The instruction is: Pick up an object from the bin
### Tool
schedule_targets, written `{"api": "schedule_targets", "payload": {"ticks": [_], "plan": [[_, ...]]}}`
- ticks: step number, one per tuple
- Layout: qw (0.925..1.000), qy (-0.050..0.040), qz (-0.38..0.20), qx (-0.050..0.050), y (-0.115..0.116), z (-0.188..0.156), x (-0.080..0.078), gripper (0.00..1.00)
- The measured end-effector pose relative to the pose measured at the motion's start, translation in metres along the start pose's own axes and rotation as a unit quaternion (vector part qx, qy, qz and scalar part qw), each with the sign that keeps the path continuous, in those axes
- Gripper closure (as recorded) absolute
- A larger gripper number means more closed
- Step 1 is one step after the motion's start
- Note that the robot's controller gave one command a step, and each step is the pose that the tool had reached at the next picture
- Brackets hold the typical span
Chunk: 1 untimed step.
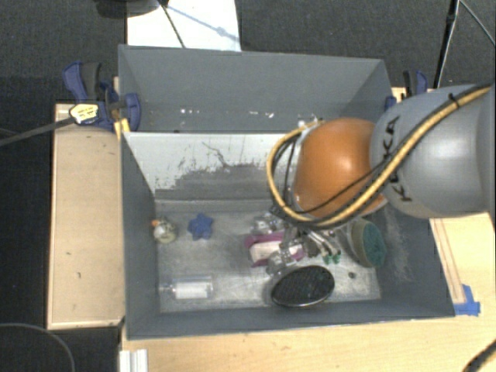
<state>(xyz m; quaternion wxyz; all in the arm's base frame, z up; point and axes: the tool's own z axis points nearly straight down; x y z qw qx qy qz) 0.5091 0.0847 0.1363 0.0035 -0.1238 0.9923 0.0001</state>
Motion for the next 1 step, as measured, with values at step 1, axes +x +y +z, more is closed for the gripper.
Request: {"api": "schedule_targets", "payload": {"ticks": [1], "plan": [[1.0000, -0.0015, 0.005, 0.000, -0.0086, -0.1182, -0.0051, 1.00]]}}
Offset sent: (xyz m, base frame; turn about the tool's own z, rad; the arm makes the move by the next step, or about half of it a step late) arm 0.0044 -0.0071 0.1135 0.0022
